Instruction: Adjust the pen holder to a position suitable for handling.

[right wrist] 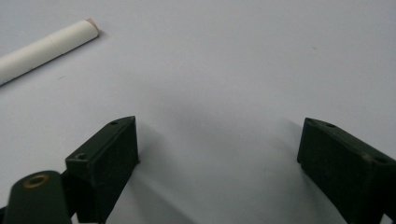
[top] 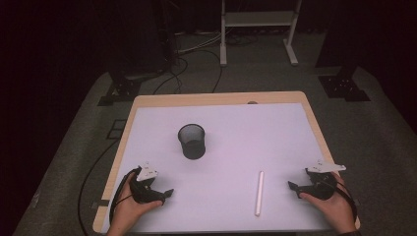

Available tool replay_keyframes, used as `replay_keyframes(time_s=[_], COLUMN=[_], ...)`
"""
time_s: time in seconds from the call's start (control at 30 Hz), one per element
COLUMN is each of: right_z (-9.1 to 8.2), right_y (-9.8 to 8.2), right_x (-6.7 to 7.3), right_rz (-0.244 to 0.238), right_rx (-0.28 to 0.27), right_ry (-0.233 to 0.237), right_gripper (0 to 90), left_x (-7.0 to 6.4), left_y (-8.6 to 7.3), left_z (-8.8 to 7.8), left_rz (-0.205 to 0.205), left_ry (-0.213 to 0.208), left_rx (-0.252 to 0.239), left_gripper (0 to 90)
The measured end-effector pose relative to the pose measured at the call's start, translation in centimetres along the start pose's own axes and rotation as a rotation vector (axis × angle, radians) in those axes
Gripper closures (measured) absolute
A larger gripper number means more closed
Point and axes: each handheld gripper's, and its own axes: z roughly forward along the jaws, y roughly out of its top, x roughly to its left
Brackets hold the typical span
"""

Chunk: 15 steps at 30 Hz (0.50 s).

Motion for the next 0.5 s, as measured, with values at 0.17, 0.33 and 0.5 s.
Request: replay_keyframes(time_s=[0.17,0.33,0.5], right_z=[0.00,-0.01,0.00], right_y=[-0.01,-0.01,-0.01], right_x=[-0.01,-0.01,-0.01], right_rz=[0.000,0.000,0.000], right_rx=[-0.001,-0.001,-0.001], right_ry=[0.000,0.000,0.000], right_gripper=[11.2,11.2,11.2], left_x=[0.02,0.01,0.22], left_y=[0.00,-0.01,-0.03], left_z=[-0.02,-0.08,-0.36], left_rz=[0.000,-0.005,-0.015], left_ry=[-0.001,0.003,0.015], left_rx=[0.001,-0.003,-0.010], left_gripper=[2.0,3.1,9.2])
